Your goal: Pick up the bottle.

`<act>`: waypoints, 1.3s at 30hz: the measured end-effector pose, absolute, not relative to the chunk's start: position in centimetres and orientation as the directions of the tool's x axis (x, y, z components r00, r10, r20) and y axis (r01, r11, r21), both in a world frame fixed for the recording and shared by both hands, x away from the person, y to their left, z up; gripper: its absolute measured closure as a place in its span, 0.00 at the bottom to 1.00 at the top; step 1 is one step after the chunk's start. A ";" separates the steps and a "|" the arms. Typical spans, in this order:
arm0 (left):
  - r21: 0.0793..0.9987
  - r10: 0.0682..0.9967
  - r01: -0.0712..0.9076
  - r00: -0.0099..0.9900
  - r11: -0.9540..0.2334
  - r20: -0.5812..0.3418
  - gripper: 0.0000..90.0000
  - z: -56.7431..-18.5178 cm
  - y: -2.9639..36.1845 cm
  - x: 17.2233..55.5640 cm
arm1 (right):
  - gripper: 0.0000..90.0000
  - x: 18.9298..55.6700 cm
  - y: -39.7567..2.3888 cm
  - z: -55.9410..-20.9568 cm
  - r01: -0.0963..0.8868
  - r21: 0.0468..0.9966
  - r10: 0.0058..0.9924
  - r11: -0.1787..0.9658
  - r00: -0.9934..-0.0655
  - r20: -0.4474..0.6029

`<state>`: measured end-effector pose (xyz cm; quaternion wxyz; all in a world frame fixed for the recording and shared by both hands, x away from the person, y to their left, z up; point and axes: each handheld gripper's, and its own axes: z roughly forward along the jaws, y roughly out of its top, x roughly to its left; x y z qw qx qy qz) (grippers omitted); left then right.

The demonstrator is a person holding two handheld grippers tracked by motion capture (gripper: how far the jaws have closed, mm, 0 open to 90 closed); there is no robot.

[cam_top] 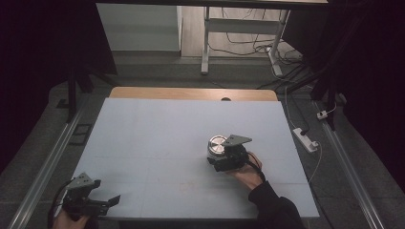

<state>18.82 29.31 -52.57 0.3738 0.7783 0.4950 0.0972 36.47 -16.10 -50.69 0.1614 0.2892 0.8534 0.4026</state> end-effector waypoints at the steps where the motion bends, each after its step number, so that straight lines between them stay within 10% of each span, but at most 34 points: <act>1: 0.678 0.843 0.698 0.491 -0.230 -0.219 0.00 -52.6 29.3 18.8 | 0.16 36.5 -16.2 -50.5 0.360 0.789 0.624 0.498 -0.780 -0.038; 39: 0.679 0.839 0.698 0.495 -0.230 -0.225 0.00 -52.6 29.4 18.8 | 0.16 32.7 -11.3 -48.6 0.279 0.794 0.458 0.540 -0.889 0.001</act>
